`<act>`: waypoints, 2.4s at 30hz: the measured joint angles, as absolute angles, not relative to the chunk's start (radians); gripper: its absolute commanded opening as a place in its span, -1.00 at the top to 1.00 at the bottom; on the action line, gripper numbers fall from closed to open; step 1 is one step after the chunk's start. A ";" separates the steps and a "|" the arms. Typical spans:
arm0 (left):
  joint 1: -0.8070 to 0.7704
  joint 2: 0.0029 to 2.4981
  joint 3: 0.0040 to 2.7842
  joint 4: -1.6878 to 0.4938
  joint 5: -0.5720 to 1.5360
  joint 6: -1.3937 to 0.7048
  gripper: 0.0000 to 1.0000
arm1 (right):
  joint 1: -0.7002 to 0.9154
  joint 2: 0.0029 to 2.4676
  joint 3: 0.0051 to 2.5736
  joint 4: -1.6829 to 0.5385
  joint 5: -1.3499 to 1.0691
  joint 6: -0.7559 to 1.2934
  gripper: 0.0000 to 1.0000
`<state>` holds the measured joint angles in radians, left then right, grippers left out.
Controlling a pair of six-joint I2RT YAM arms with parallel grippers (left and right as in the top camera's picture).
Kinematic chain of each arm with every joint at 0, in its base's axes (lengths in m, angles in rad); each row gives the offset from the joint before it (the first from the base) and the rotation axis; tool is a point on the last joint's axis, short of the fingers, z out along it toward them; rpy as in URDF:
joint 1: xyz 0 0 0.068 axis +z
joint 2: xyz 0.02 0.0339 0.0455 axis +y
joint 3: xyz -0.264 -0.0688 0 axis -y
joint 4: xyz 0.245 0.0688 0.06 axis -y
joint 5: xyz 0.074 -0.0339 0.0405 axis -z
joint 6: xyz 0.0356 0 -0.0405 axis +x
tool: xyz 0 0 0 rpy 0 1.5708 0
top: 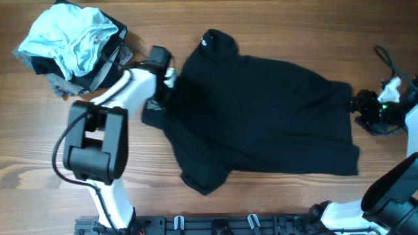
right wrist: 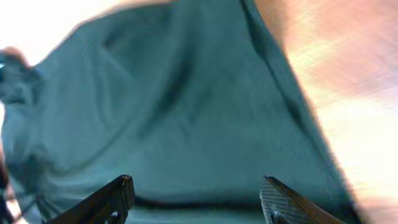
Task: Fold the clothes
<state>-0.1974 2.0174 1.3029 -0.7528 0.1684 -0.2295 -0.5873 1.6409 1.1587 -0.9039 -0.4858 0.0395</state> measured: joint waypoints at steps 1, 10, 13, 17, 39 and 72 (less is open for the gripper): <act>-0.159 2.017 1.305 -0.754 0.155 -0.236 0.92 | -0.562 1.641 1.159 -0.880 -0.508 0.018 -0.42; -0.008 2.004 1.310 -0.746 0.086 -0.224 0.04 | -0.351 1.641 1.159 -0.538 -0.386 0.055 -0.53; -0.008 2.001 1.310 -0.739 0.136 -0.161 -0.11 | -0.320 1.665 1.159 -0.472 -0.362 0.091 -0.41; -0.012 1.999 1.308 -0.739 0.268 -0.049 -0.04 | -0.299 1.774 1.159 -0.458 -0.354 0.114 -0.33; -0.160 1.991 1.295 -0.755 0.364 0.040 -0.68 | -0.392 1.861 1.203 -0.270 -0.453 0.183 0.91; -0.150 2.081 1.406 -0.282 0.424 0.041 0.58 | -0.448 1.834 1.168 -0.971 -0.360 0.161 0.14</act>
